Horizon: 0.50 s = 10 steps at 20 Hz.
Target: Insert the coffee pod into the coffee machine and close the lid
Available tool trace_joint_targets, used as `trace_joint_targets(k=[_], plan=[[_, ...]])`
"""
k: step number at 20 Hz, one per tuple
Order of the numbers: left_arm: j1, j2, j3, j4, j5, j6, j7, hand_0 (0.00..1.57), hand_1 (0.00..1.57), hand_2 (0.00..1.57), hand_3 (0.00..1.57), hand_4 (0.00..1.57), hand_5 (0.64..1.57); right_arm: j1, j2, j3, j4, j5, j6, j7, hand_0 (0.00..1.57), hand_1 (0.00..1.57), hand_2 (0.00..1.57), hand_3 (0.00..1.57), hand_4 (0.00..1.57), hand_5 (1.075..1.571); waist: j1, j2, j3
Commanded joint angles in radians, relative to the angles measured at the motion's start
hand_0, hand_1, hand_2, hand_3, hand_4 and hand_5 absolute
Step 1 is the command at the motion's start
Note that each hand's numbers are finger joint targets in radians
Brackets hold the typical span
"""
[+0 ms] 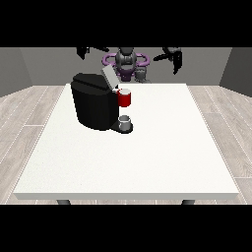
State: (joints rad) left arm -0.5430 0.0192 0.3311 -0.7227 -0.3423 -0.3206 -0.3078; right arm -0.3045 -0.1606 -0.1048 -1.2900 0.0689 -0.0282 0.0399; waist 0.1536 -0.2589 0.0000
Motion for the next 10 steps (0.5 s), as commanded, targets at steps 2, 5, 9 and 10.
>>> trace_joint_targets(k=[2, 5, 9, 10], plan=[[0.069, -0.018, -0.052, -0.118, 0.055, -0.028, 0.035, 0.0, 0.0, 0.0, 0.0, 0.46, 1.571, -0.077, -0.039, -0.062, 0.054, -0.042, 0.012, 0.073, 0.0, 0.0, 0.0, 0.0, 0.11, 1.571, 0.048, 0.032, 0.0003], [0.114, -0.019, -0.082, -0.163, 0.073, -0.045, 0.012, 0.0, 0.0, 0.0, 0.0, 0.36, 1.571, -0.107, -0.021, -0.094, 0.084, -0.095, 0.017, 0.081, 0.0, 0.0, 0.0, 0.0, 0.0, 1.571, 0.075, 0.06, 0.0004], [0.088, -0.019, -0.144, -0.248, 0.131, 0.01, 0.084, 0.0, 0.0, 0.0, 0.0, 0.37, 1.571, -0.193, -0.017, -0.123, 0.155, -0.13, 0.009, 0.095, 0.0, 0.0, 0.0, 0.0, 0.13, 1.571, 0.085, 0.118, 0.0004], [0.115, -0.019, -0.147, -0.29, 0.129, 0.007, 0.106, 0.0, 0.0, 0.0, 0.0, 0.38, 1.571, -0.168, -0.056, -0.152, 0.182, -0.144, 0.039, 0.062, 0.0, 0.0, 0.0, 0.0, 0.1, 1.571, 0.098, 0.12, 0.0006]])
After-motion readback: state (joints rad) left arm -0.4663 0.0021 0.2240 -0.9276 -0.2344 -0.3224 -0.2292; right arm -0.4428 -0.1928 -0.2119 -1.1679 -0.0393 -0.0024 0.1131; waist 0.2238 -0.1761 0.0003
